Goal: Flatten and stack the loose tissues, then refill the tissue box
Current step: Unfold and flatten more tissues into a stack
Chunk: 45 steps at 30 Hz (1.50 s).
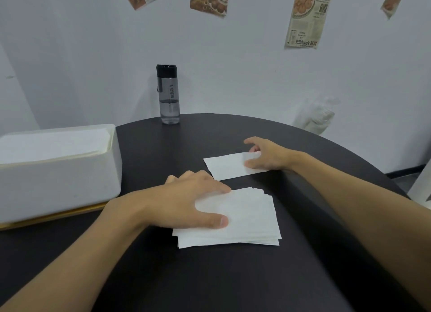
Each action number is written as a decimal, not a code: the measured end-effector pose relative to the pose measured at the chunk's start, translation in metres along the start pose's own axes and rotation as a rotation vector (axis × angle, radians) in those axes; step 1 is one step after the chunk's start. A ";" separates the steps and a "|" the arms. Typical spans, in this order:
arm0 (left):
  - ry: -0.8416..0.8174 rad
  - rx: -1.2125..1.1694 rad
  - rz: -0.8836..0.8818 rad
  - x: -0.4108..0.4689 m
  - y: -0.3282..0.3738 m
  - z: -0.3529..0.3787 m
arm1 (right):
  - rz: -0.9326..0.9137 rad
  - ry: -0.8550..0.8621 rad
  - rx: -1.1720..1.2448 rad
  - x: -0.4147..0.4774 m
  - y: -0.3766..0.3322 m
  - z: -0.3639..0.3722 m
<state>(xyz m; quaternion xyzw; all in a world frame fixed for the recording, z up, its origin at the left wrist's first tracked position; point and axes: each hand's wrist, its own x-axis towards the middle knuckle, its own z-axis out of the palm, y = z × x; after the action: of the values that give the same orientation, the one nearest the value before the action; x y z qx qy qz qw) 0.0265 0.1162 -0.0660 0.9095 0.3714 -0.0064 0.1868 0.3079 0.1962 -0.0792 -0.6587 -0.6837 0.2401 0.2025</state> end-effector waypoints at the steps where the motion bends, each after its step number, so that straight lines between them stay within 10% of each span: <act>1: -0.001 0.000 -0.012 0.000 -0.001 0.000 | 0.002 -0.007 -0.001 0.000 -0.003 0.000; 11: 0.065 -0.005 -0.096 0.005 -0.009 0.000 | -0.063 0.255 0.376 -0.043 -0.014 -0.004; 18: 0.267 -0.234 -0.095 0.001 -0.019 -0.008 | -0.102 0.134 0.728 -0.098 -0.036 -0.007; 22: 0.606 -0.650 -0.119 0.006 -0.021 -0.018 | -0.120 0.075 0.652 -0.112 -0.048 0.003; 30: 0.206 -0.192 -0.058 0.001 -0.016 -0.006 | -0.126 -0.095 -0.085 -0.113 -0.047 0.015; 45: 0.182 -0.209 -0.078 0.002 -0.016 -0.006 | -0.132 -0.340 -0.153 -0.098 -0.074 0.018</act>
<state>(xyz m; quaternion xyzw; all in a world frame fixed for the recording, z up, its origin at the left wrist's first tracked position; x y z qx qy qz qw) 0.0160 0.1300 -0.0665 0.8668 0.4206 0.1075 0.2455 0.2426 0.0958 -0.0455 -0.5757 -0.7661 0.2815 0.0489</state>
